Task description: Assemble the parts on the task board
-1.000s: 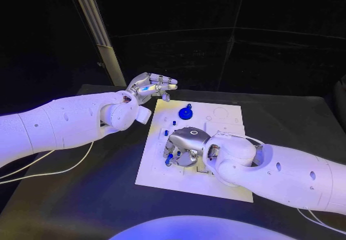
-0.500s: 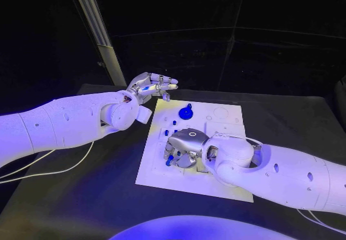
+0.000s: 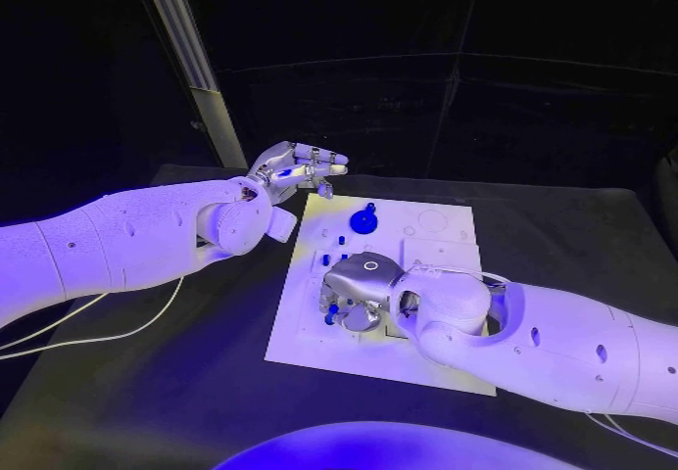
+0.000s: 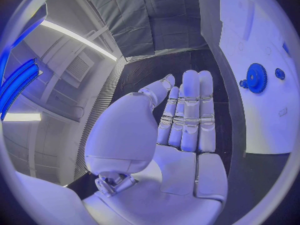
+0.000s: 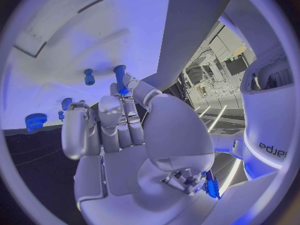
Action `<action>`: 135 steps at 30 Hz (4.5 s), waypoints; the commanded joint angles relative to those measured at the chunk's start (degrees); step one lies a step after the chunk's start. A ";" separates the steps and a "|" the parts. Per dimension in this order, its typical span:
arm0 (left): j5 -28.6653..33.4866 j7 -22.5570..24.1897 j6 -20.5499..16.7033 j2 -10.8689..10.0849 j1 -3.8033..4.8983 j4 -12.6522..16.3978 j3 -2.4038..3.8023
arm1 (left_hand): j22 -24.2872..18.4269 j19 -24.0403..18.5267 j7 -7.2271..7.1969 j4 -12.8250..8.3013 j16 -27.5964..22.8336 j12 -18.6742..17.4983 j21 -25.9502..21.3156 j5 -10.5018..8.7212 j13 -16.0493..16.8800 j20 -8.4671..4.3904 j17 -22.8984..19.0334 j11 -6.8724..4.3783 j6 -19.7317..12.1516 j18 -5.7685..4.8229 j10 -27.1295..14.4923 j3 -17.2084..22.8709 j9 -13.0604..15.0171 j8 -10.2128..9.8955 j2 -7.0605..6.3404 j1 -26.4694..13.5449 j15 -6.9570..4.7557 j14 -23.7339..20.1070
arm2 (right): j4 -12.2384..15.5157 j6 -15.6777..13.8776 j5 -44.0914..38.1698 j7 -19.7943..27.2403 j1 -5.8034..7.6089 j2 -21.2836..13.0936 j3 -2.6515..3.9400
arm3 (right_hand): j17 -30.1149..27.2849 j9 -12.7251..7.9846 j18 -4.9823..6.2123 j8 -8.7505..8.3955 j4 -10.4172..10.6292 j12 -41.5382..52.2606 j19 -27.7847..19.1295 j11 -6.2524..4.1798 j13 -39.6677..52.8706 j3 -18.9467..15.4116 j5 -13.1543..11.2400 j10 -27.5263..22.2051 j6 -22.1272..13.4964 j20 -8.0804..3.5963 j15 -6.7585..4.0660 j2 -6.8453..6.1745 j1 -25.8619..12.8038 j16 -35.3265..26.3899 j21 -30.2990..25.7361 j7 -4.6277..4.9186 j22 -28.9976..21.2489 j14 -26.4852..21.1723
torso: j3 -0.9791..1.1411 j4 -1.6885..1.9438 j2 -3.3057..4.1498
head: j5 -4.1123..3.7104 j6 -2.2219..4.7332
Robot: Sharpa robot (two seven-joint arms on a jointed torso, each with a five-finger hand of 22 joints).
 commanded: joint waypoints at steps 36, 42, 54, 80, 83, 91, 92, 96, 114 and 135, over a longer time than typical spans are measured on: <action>0.21 -0.19 0.83 -0.30 0.08 0.03 0.05 | -0.16 0.54 0.32 -0.29 -0.48 0.20 -0.53 0.05 -0.10 -0.06 -0.14 0.15 -0.39 0.36 -0.55 -0.14 -0.14 -0.26 0.42 -0.24 0.21 -0.23 | 3.04 -12.32 3.54 4.45 -0.02 -5.21 -0.19 | -9.47 -0.12 2.30 -0.24 4.82 0.58 -6.10 1.69 0.06 -7.60 0.07 -11.49 -7.12 1.66 1.29 -8.14 -4.00 -6.48 -9.34 0.54 -7.56 -2.89 | 0.06 -0.17 -0.15 | -1.02 0.39; 0.21 -0.27 0.80 -0.56 0.08 0.10 0.04 | -0.19 0.55 0.33 -0.30 -0.50 0.19 -0.57 0.05 -0.12 -0.05 -0.16 0.16 -0.43 0.36 -0.61 -0.16 -0.16 -0.28 0.40 -0.26 0.22 -0.22 | 7.42 -16.67 18.21 4.93 0.43 -14.61 -0.09 | -5.40 0.16 1.33 0.33 7.85 3.77 -3.33 0.43 1.29 -8.91 0.03 -4.02 -5.19 1.05 0.42 -7.42 -5.54 -3.09 -6.16 0.81 -3.80 -1.19 | -0.10 -0.31 -0.31 | -2.64 1.17; 0.22 -0.35 0.82 -0.63 0.07 0.02 -0.01 | -0.21 0.56 0.32 -0.30 -0.52 0.19 -0.60 0.05 -0.13 -0.05 -0.17 0.17 -0.45 0.36 -0.65 -0.17 -0.16 -0.27 0.40 -0.28 0.22 -0.22 | 13.36 -13.32 34.60 -7.10 1.86 -30.47 0.03 | 13.35 2.53 -1.69 1.68 17.90 31.18 3.82 -4.76 25.82 -17.50 -0.02 13.79 -0.38 -3.46 -4.30 -7.00 -12.09 12.64 4.29 -3.71 8.22 2.32 | -0.07 -1.42 -0.94 | -5.12 2.08; 0.22 -0.32 1.04 -1.09 0.07 0.20 -0.15 | -0.21 0.56 0.32 -0.30 -0.52 0.19 -0.60 0.05 -0.13 -0.05 -0.17 0.17 -0.45 0.36 -0.65 -0.17 -0.16 -0.27 0.40 -0.28 0.22 -0.22 | 12.62 -4.74 19.98 -26.79 0.03 -28.61 -0.15 | 24.98 13.45 -3.22 2.10 31.73 67.56 6.75 -5.21 66.54 -24.36 0.20 11.49 -1.18 -3.80 -4.44 -9.24 -9.44 20.98 8.89 -4.10 13.97 3.24 | -0.05 -1.38 -0.78 | -6.05 1.48; 0.22 -0.34 1.06 -1.13 0.07 0.19 -0.16 | -0.21 0.56 0.32 -0.30 -0.52 0.19 -0.60 0.05 -0.13 -0.05 -0.17 0.17 -0.45 0.36 -0.65 -0.17 -0.16 -0.27 0.40 -0.28 0.22 -0.22 | 12.56 -4.61 19.12 -26.72 -0.09 -28.03 -0.16 | 25.33 13.83 -3.27 2.13 31.74 68.23 6.85 -5.22 67.28 -24.52 0.20 11.67 -1.15 -3.79 -4.43 -9.18 -9.36 21.21 9.04 -4.12 14.15 3.29 | -0.05 -1.36 -0.78 | -6.00 1.43; 0.22 -0.37 1.11 -1.16 0.06 0.15 -0.19 | -0.21 0.56 0.32 -0.30 -0.52 0.19 -0.60 0.05 -0.13 -0.05 -0.17 0.17 -0.45 0.36 -0.65 -0.17 -0.16 -0.27 0.40 -0.28 0.22 -0.22 | 12.30 -4.16 17.99 -26.49 -0.31 -26.96 -0.17 | 26.55 14.75 -3.47 2.23 31.74 70.00 7.24 -5.28 69.20 -24.70 0.22 12.21 -1.00 -3.78 -4.45 -9.03 -9.14 21.96 9.58 -4.19 14.83 3.50 | -0.05 -1.34 -0.76 | -5.99 1.15; 0.22 -0.38 1.11 -1.16 0.06 0.14 -0.19 | -0.21 0.56 0.32 -0.30 -0.52 0.19 -0.60 0.05 -0.13 -0.05 -0.17 0.17 -0.45 0.36 -0.65 -0.17 -0.16 -0.27 0.40 -0.28 0.22 -0.22 | 12.24 -4.00 17.93 -26.49 -0.36 -26.82 -0.17 | 26.65 14.80 -3.49 2.24 31.74 70.13 7.27 -5.28 69.34 -24.70 0.22 12.25 -0.99 -3.78 -4.45 -9.02 -9.12 22.03 9.63 -4.20 14.88 3.52 | -0.05 -1.34 -0.77 | -5.98 1.12; 0.22 -0.41 1.13 -1.18 0.06 0.14 -0.21 | -0.21 0.56 0.32 -0.30 -0.52 0.19 -0.60 0.05 -0.13 -0.05 -0.17 0.17 -0.45 0.36 -0.65 -0.17 -0.16 -0.27 0.40 -0.28 0.22 -0.22 | 11.83 -3.10 17.81 -26.61 -0.77 -26.17 -0.17 | 27.25 15.24 -3.55 2.28 31.74 70.92 7.39 -5.31 70.19 -24.69 0.23 12.50 -0.92 -3.79 -4.46 -8.93 -8.97 22.40 9.79 -4.23 15.09 3.62 | -0.09 -1.31 -0.80 | -6.00 1.00; 0.22 -0.55 1.17 -1.50 0.07 0.35 -0.24 | -0.29 0.62 0.29 -0.28 -0.59 0.24 -0.72 0.06 -0.14 -0.03 -0.23 0.15 -0.41 0.36 -0.69 -0.19 -0.17 -0.22 0.49 -0.35 0.23 -0.18 | 10.70 -3.92 17.57 -27.36 -2.38 -24.57 -0.16 | 28.71 18.19 -3.55 2.49 31.28 72.29 7.39 -5.45 72.10 -23.33 1.96 12.73 -0.15 -3.83 -4.53 -7.24 -5.05 23.30 9.79 -4.43 15.09 3.77 | -0.10 -1.33 -0.87 | -5.89 0.75; 0.22 -0.69 1.33 -1.43 0.06 0.37 -0.25 | -0.32 0.64 0.28 -0.32 -0.61 0.25 -0.76 0.06 -0.14 -0.04 -0.26 0.14 -0.40 0.36 -0.71 -0.19 -0.18 -0.21 0.50 -0.32 0.22 -0.17 | 16.35 -17.56 33.65 -21.46 -2.34 -26.94 -0.07 | 29.28 20.68 -3.55 2.06 31.38 73.00 7.39 -5.59 73.33 -22.74 10.09 13.11 0.19 -3.92 -4.64 -5.48 -4.91 23.64 9.79 -4.57 15.09 3.84 | -0.12 -1.24 -0.81 | -5.81 0.98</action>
